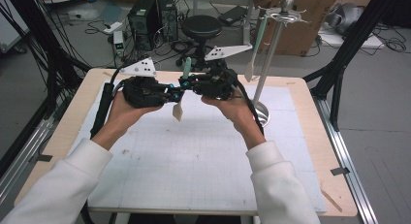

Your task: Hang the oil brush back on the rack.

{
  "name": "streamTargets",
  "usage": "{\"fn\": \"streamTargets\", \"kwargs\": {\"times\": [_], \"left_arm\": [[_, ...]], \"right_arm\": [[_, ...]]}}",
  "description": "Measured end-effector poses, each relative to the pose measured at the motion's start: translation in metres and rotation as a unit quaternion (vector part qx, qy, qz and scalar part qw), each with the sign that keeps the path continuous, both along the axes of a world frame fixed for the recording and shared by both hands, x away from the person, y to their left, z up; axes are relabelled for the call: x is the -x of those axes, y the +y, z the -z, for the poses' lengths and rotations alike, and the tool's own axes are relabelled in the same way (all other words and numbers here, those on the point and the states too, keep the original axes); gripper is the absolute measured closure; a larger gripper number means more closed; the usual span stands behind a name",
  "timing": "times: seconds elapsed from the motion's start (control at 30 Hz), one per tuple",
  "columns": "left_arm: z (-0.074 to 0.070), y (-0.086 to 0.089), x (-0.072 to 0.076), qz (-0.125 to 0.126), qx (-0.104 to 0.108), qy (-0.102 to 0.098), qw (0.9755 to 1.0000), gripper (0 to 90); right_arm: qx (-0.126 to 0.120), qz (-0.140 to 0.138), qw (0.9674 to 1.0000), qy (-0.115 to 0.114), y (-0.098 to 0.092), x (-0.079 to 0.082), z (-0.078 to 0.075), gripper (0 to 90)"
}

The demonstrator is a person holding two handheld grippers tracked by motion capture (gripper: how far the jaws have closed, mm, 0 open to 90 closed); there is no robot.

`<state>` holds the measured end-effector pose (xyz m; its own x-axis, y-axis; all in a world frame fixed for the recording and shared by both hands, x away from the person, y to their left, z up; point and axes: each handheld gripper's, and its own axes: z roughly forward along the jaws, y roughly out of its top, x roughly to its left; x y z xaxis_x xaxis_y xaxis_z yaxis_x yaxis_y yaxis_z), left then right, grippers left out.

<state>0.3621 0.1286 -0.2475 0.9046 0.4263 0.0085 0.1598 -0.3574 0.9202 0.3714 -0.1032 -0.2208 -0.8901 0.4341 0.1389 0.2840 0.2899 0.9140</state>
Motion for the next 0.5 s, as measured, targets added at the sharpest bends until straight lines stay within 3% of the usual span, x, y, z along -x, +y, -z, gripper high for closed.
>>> {"fn": "streamTargets", "kwargs": {"times": [0.17,0.37,0.43,0.5], "left_arm": [[0.002,0.001,-0.001,0.016,0.002,-0.003,0.9999,78.7],[0.008,0.000,-0.002,0.039,-0.023,0.008,0.9989,51.4],[0.011,0.001,-0.002,0.039,-0.033,0.013,0.9986,36.2],[0.014,0.003,-0.002,0.036,-0.041,0.008,0.9985,29.8]], "right_arm": [[0.011,-0.011,0.9998,-0.013,0.001,0.000,-0.002,83.4],[0.031,-0.020,0.9991,-0.021,-0.005,0.001,-0.004,83.5],[0.034,-0.022,0.9988,-0.027,-0.008,0.001,-0.005,83.5],[0.038,-0.024,0.9987,-0.024,-0.012,0.002,-0.007,83.5]]}}
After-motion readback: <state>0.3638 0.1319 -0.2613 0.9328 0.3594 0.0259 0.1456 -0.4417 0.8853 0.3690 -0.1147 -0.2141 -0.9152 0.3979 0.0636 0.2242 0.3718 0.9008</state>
